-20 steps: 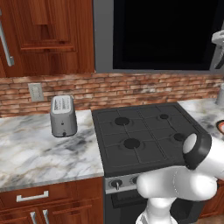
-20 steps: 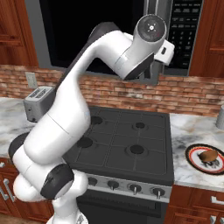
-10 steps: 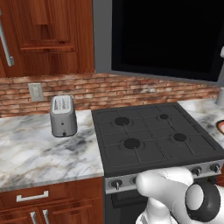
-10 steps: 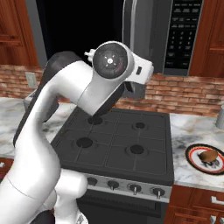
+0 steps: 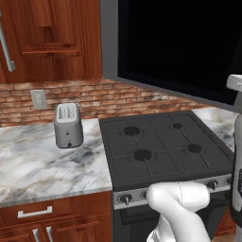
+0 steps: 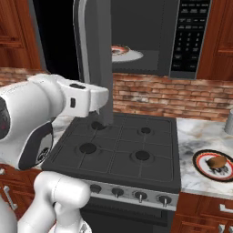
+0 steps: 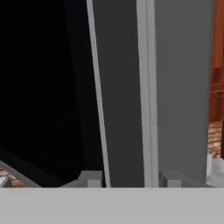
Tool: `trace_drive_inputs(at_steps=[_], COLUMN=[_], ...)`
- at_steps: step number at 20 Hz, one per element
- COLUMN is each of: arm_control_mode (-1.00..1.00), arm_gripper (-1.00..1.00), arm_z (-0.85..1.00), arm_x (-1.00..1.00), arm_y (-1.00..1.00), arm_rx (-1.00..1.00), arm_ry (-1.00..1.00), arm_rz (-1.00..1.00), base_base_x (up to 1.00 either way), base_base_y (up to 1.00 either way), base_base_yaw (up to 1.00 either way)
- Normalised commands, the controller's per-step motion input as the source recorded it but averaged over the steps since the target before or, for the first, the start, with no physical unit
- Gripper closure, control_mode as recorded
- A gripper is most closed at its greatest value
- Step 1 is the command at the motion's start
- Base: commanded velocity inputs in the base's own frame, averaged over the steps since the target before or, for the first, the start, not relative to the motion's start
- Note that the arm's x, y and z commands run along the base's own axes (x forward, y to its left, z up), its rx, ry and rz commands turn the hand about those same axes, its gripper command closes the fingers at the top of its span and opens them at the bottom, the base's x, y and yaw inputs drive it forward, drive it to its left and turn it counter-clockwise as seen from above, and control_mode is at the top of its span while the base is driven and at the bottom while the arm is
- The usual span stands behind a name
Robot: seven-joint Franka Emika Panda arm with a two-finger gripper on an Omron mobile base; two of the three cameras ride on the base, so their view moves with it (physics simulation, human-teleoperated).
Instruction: Pick the potato from the counter and place it in the microwave. Then turn on the microwave.
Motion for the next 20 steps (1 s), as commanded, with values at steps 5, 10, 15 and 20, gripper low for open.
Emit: trace_drive_inputs(at_steps=[5,10,15,20], arm_control_mode=[-1.0,-1.0,-1.0,-1.0], arm_gripper=[1.0,1.0,-1.0,-1.0], arm_z=[0.13,0.19,0.17,0.07], arm_x=[-1.0,-0.92,-0.63,-0.55], arm_y=[0.99,0.78,0.14,-0.24], arm_rx=[-0.12,-0.09,-0.05,-0.01], arm_ry=[0.0,0.0,0.0,0.0], arm_rz=[-0.16,-0.17,-0.17,-0.14], base_base_x=[0.0,0.0,0.0,0.0], base_base_y=[0.0,0.0,0.0,0.0], base_base_yaw=[0.0,0.0,0.0,0.0])
